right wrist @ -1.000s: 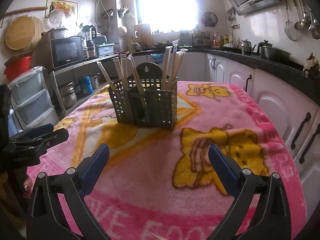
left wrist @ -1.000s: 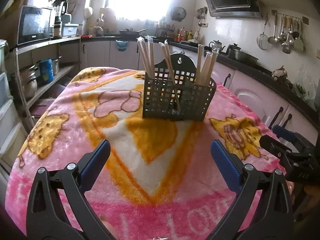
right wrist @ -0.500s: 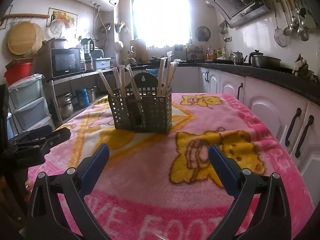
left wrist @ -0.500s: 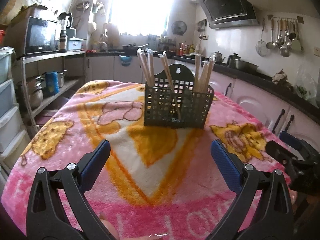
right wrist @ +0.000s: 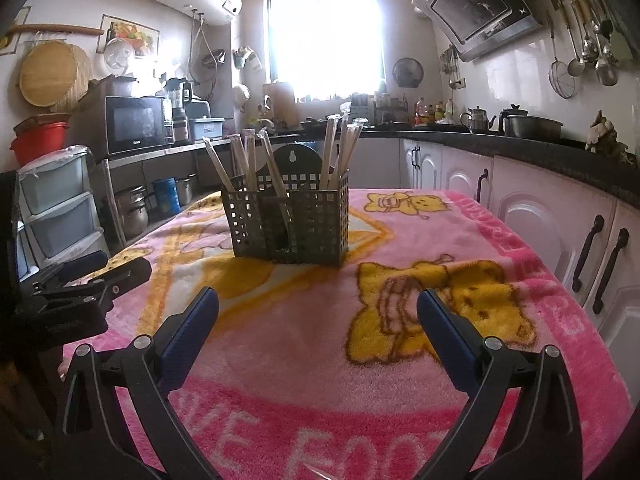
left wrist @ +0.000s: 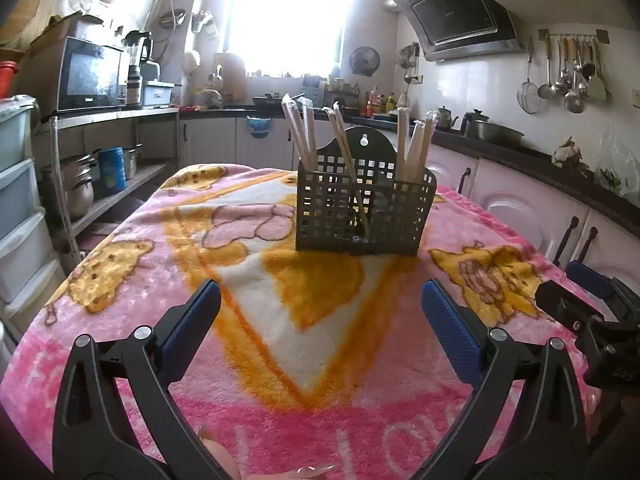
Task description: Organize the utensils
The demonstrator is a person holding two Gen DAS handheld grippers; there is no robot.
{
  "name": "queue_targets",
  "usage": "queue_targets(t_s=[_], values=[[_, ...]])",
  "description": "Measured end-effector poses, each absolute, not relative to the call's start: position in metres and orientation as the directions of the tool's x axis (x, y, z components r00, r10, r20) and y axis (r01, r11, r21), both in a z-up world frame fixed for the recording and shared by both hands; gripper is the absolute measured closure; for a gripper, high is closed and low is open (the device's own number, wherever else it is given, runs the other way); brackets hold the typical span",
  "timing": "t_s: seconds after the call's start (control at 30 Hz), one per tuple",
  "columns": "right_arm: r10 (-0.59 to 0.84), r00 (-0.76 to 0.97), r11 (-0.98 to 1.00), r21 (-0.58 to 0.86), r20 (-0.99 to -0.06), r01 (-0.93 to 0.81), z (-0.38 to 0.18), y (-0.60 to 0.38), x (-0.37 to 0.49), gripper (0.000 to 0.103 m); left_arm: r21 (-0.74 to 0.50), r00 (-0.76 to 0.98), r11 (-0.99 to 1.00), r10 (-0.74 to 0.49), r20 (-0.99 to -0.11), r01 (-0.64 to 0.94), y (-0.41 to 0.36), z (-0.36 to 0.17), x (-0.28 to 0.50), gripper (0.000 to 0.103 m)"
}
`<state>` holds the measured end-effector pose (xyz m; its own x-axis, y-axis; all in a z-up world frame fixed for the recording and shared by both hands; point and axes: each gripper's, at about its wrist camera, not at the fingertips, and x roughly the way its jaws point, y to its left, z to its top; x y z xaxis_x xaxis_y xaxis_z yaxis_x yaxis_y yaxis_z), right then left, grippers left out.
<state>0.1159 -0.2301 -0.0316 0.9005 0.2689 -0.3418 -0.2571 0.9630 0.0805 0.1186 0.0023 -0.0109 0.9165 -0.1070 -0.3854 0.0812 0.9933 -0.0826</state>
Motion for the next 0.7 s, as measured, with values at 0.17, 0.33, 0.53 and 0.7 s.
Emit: queue_targets(t_s=[0.17, 0.33, 0.53, 0.7], values=[[0.271, 0.898, 0.962, 0.079, -0.347, -0.260, -0.0326, -0.2296, 0.1171, 0.006, -0.089, 0.915, 0.993, -0.111, -0.388, 0.082, 0.0035, -0.0114, 0.1189, 0.011], [0.267, 0.897, 0.964, 0.086, -0.351, -0.253, -0.0343, -0.2303, 0.1189, 0.006, -0.084, 0.916, 0.993, -0.112, -0.385, 0.086, 0.0029, -0.0116, 0.1185, 0.011], [0.266, 0.898, 0.964, 0.084, -0.351, -0.253, -0.0341, -0.2301, 0.1188, 0.006, -0.079, 0.916, 0.993, -0.112, -0.385, 0.089, 0.0012, -0.0130, 0.1179, 0.011], [0.268, 0.897, 0.963, 0.083, -0.351, -0.255, -0.0348, -0.2306, 0.1194, 0.006, -0.080, 0.916, 0.993, -0.113, -0.385, 0.089, 0.0013, -0.0127, 0.1178, 0.011]])
